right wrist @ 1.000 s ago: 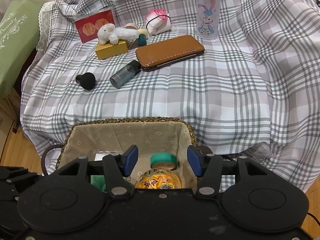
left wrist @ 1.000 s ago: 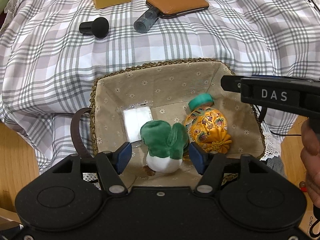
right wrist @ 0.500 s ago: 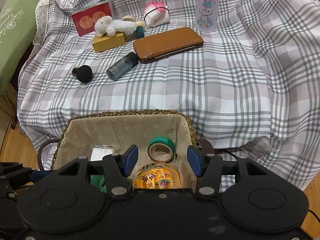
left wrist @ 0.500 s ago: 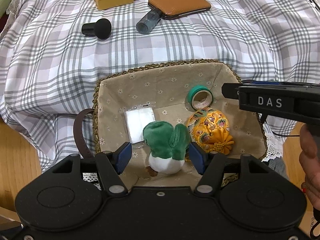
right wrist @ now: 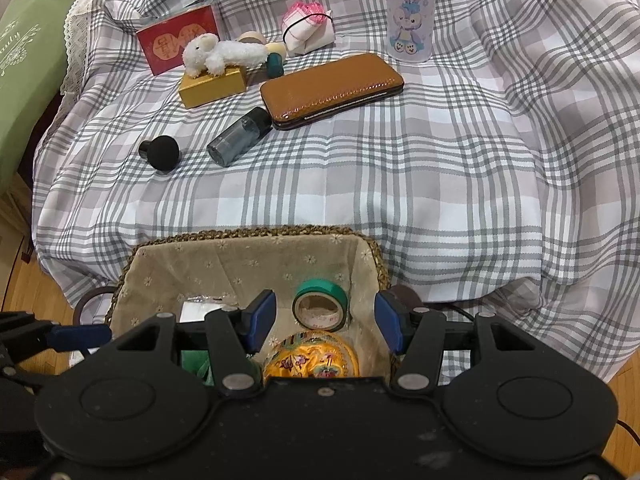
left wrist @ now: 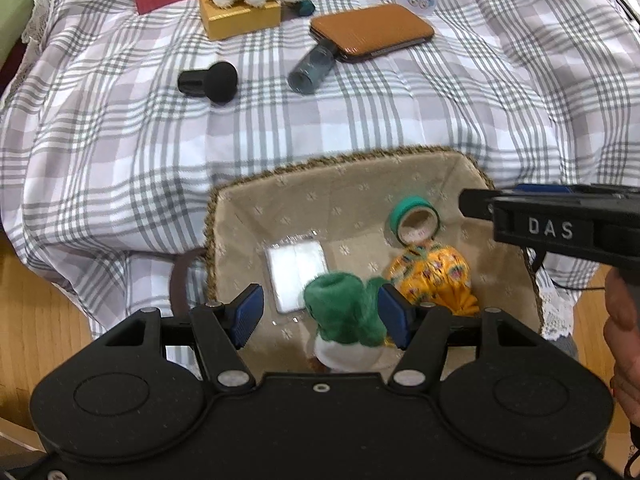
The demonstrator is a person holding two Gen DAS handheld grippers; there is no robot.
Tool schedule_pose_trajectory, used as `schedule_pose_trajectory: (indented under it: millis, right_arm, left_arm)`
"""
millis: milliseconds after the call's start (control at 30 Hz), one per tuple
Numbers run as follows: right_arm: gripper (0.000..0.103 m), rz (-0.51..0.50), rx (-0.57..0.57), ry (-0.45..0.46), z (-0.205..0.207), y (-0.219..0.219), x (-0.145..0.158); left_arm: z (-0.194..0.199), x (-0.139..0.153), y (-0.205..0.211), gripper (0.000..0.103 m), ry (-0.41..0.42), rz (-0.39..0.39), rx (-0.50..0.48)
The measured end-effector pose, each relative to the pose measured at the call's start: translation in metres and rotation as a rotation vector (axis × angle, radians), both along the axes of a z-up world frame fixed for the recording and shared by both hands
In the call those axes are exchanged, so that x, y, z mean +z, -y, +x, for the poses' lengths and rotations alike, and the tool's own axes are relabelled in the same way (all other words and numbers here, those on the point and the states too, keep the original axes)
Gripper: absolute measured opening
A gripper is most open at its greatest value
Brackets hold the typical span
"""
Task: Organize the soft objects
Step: 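Move both open tools from the basket back toward the sofa items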
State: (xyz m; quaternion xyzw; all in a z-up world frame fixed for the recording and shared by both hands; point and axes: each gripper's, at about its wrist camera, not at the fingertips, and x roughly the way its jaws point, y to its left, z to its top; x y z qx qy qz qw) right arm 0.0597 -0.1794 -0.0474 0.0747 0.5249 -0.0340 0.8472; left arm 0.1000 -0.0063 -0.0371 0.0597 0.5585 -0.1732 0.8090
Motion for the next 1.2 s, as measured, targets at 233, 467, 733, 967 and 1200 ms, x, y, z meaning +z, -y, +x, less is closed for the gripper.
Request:
schedule_pose_trajectory:
  millis: [233,467,733,967,1200]
  right_arm:
    - [0.054,-0.017,-0.002,0.023,0.013,0.004,0.003]
    - [0.055,-0.051,0.003,0.06,0.032,0.009,0.008]
    - [0.056,-0.089,0.011,0.099,0.059,0.011,0.009]
    - [0.056,-0.098,0.019,0.107,0.083,0.008,0.004]
    - [0.056,-0.111,0.029,0.132,0.109,0.008,-0.001]
  left_arm:
    - [0.02,0.007,-0.007,0.06,0.051,0.013,0.039]
    - [0.044,0.012,-0.013,0.06,0.1,0.026,0.069]
    - [0.074,0.015,-0.015,0.06,0.139,0.029,0.108]
    - [0.105,0.016,-0.012,0.06,0.168,0.007,0.14]
    - [0.143,0.019,-0.01,0.061,0.221,-0.008,0.183]
